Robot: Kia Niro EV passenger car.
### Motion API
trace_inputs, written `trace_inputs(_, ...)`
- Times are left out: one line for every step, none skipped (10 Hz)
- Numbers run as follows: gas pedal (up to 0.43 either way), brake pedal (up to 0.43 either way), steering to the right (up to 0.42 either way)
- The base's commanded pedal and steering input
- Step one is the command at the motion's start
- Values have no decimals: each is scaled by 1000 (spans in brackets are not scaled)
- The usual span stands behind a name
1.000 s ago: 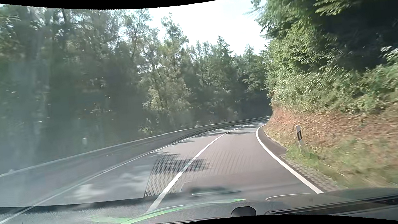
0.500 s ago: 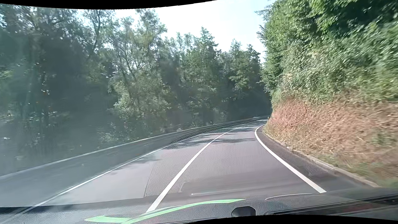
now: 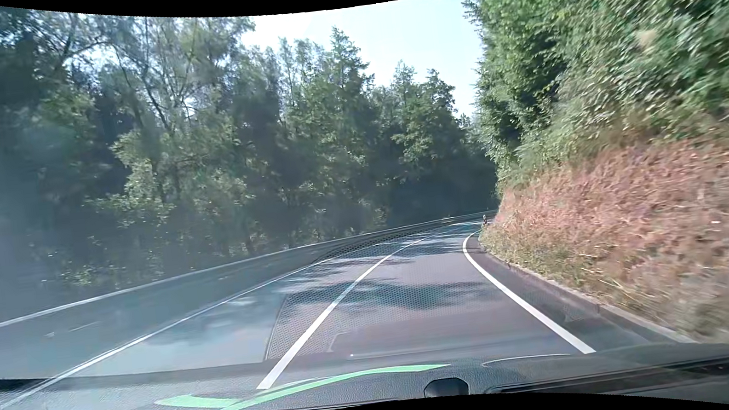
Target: Follow the waypoints while adhering to traffic rules and regulations
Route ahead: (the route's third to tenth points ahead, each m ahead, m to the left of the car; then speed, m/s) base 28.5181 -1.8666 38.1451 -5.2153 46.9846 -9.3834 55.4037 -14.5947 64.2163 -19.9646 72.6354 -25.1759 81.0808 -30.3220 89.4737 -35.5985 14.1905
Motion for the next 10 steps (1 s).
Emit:
trace_inputs(130,0,42)
trace_inputs(138,0,41)
trace_inputs(138,0,42)
trace_inputs(150,0,43)
trace_inputs(157,0,44)
trace_inputs(150,0,46)
trace_inputs(138,0,48)
trace_inputs(138,0,48)
trace_inputs(157,0,48)
trace_inputs(169,0,50)
